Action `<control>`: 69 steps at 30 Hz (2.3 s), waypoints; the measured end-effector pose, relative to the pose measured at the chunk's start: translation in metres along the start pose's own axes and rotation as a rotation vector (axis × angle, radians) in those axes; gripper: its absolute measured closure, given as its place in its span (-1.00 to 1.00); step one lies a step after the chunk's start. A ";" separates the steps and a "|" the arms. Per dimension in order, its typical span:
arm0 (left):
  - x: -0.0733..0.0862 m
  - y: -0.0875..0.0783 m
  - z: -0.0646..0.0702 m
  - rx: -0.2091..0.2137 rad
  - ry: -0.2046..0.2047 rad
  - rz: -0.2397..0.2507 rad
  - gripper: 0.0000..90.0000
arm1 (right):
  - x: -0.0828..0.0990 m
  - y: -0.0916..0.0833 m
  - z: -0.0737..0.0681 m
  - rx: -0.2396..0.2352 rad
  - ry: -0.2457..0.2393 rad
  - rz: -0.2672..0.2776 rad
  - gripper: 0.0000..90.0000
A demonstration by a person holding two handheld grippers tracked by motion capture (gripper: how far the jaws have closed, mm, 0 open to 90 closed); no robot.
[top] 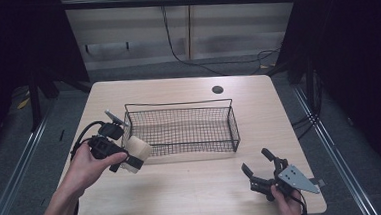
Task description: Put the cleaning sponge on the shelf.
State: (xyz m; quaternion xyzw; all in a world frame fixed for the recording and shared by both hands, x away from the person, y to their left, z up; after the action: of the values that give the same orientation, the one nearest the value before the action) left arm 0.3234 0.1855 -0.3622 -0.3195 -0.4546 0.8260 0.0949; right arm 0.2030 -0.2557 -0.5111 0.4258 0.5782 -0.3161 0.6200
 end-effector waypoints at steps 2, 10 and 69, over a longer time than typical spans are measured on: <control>-0.004 -0.001 0.000 0.000 -0.007 0.004 -0.28 | 0.000 0.000 0.000 0.000 0.001 0.000 -0.72; -0.020 0.001 -0.005 -0.025 -0.051 0.009 -0.28 | 0.000 0.000 0.000 0.000 0.000 -0.002 -0.72; -0.079 0.041 -0.026 -0.287 -0.314 0.002 -0.28 | 0.000 0.000 0.000 -0.004 0.002 -0.002 -0.72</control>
State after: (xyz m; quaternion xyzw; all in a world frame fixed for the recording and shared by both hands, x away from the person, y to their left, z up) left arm 0.4060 0.1448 -0.3703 -0.1976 -0.5764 0.7925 -0.0245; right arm 0.2030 -0.2558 -0.5112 0.4243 0.5800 -0.3149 0.6200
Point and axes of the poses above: each handheld gripper's, and its own axes: y roughly forward along the jaws, x roughly out of its underside, z roughly to its right, the point moved 1 cm from there along y, roughly forward along the jaws, and after that the axes turned 10 degrees about z, right-handed, at the moved point
